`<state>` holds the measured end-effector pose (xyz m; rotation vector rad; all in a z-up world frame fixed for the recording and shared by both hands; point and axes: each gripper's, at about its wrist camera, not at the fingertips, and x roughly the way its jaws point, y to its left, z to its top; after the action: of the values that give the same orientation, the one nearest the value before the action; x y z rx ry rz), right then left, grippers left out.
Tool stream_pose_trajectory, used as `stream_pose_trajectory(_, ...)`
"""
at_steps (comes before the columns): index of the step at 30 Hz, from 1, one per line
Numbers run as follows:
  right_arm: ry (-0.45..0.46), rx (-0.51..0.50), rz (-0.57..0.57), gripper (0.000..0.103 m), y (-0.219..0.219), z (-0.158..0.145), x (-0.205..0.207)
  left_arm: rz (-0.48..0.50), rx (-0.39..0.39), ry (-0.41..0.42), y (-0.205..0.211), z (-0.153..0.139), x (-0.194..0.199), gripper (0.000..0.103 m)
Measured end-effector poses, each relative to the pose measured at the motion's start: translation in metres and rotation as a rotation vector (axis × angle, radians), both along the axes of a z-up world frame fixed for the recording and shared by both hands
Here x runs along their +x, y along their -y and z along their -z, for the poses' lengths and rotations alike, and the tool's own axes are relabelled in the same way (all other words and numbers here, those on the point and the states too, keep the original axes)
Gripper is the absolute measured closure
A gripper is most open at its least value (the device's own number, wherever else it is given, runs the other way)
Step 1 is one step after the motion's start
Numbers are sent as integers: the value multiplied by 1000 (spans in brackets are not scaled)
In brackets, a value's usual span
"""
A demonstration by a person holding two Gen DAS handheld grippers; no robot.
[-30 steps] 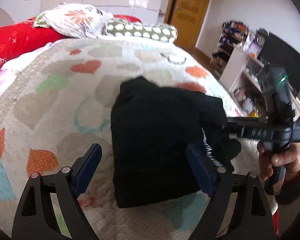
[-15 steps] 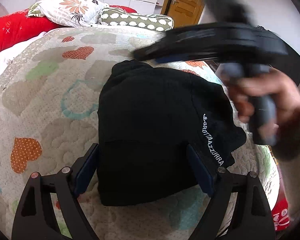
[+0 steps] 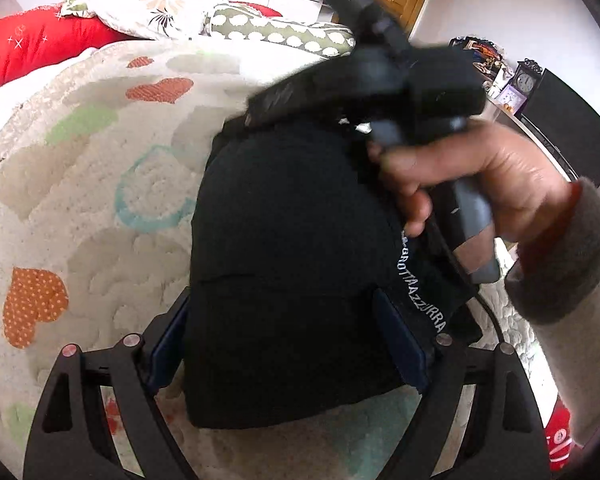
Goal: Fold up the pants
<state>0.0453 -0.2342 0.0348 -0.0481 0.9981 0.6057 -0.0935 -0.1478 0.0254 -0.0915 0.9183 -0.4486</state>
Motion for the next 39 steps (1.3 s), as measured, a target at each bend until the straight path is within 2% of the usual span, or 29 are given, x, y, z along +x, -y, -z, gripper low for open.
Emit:
stream_pose_trajectory(1, 16, 28, 25, 84, 10, -11, -3, 8, -3, -6, -1, -2, -1, 16)
stream_pose_trajectory(2, 37, 39, 44, 83, 17, -20, -7, 16, 6, -7, -2, -6, -2, 16)
stream_pose_trajectory(5, 147, -32, 118, 79, 49, -58, -34, 6, 38, 52, -9, -24, -6, 16)
stream_pose_trajectory(9, 205, -16, 151, 77, 83, -82, -81, -30, 47, 87, -18, -39, 4, 16)
stream_pose_trajectory(12, 201, -3, 165, 77, 90, -77, -105, -59, 61, 83, -17, -42, 20, 16)
stream_pose_trajectory(16, 163, -33, 163, 78, 83, -48, -123, -73, 71, 75, -7, -40, 34, 16)
stream_pose_trajectory(19, 176, -127, 159, 83, 79, -24, -128, -52, 101, 18, 8, -28, 51, 16)
stream_pose_trajectory(21, 170, -96, 181, 83, 87, -19, -130, -16, 98, -25, 16, -19, 57, 16)
stream_pose_trajectory(26, 145, -55, 223, 79, 97, -20, -138, -23, 115, -15, 16, -21, 52, 16)
stream_pose_trajectory(32, 173, -18, 248, 73, 99, -47, -165, -50, 137, 39, 8, -35, 35, 16)
stream_pose_trajectory(39, 152, -24, 213, 72, 85, -40, -187, -76, 141, 59, 2, -37, 18, 16)
